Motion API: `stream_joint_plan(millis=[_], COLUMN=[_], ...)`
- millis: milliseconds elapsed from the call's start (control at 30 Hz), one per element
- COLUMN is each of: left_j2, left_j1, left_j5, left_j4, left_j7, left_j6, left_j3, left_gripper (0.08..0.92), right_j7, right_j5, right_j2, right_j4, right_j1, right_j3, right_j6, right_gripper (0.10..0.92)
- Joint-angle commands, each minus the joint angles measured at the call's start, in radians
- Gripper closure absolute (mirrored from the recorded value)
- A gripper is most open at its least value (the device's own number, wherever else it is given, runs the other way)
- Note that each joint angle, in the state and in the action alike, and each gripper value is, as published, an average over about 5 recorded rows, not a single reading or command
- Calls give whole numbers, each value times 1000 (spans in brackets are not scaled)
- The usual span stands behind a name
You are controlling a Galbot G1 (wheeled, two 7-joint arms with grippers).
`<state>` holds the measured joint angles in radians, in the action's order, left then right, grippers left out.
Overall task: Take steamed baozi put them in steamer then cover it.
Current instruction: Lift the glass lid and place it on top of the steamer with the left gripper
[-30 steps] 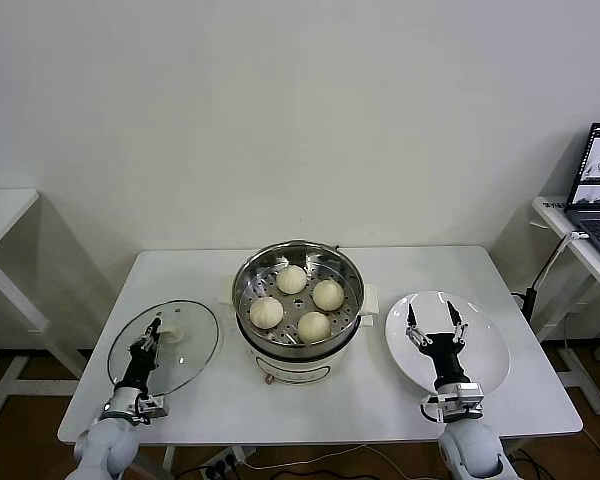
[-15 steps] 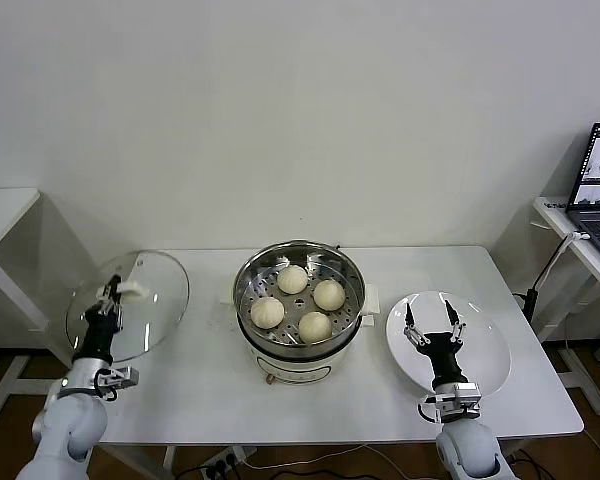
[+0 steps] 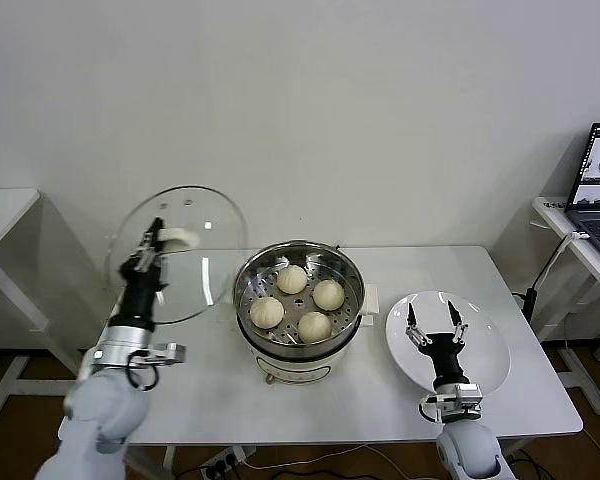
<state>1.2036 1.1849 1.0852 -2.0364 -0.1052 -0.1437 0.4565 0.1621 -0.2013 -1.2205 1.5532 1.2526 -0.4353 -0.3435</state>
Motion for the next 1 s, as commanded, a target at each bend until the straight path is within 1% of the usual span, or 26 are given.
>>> stream_joint_plan(millis=[33, 133, 300, 400, 667, 1000], left_j2=[89, 121, 163, 188, 241, 262], left_j1=[-141, -177, -217, -240, -278, -275], left_j5=[49, 89, 199, 258, 356, 403], left_j4=[-53, -6, 55, 98, 198, 220], left_j7=[182, 244, 340, 381, 412, 404], left_j6=[-268, -313, -361, -378, -385, -377], left_j3=[-435, -479, -512, -524, -526, -526], left_gripper=[806, 806, 806, 806, 806, 806], right_j7=[3, 3, 3, 2, 1, 0], right_j5=[9, 11, 15, 16, 20, 23], right_j2=[-10, -13, -20, -24, -30, -32], right_j4=[-11, -12, -16, -19, -26, -37], right_j1=[-2, 0, 1, 0, -3, -8], right_j3=[-6, -8, -10, -11, -13, -14], right_j6=[13, 21, 24, 24, 22, 20], right_gripper=[203, 203, 203, 203, 203, 203])
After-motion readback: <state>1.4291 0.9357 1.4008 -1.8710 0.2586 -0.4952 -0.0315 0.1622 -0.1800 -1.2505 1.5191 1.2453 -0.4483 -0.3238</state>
